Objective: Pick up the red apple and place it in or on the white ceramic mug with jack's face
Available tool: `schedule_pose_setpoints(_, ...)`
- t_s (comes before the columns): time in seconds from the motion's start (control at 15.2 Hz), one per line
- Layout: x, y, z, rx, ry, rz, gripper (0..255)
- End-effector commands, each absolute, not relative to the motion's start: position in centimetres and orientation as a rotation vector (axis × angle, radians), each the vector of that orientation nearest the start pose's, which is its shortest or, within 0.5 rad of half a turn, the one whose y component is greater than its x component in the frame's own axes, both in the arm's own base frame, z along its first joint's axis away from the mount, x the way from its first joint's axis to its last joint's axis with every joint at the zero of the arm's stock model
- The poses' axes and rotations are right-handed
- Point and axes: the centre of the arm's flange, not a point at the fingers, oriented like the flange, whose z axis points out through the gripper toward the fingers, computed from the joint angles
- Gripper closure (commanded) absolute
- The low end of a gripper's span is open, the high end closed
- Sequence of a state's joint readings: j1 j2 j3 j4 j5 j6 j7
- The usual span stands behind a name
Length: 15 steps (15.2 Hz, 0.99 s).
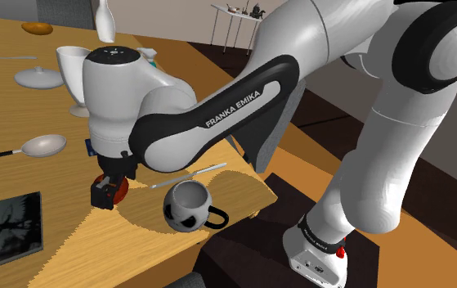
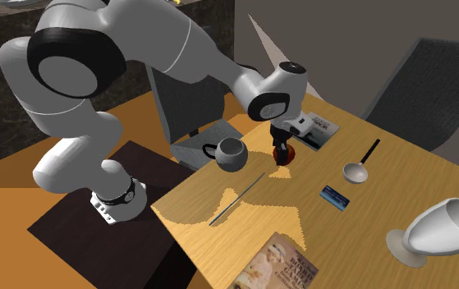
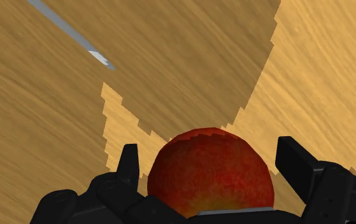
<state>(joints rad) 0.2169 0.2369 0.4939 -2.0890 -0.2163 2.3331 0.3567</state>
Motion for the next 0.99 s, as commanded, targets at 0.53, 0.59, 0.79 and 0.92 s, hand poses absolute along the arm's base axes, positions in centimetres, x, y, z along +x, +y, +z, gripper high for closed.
schedule_pose_setpoints(0.53,44.64,37.09,32.54,-3.067,-0.762,-0.097,255)
schedule_pose_setpoints(0.59,44.64,37.1,32.54,-3.067,-0.762,-0.097,255)
schedule_pose_setpoints(0.79,44.64,37.1,32.54,-3.067,-0.762,-0.097,255)
schedule_pose_setpoints(0.92,44.64,37.1,32.54,-3.067,-0.762,-0.097,255)
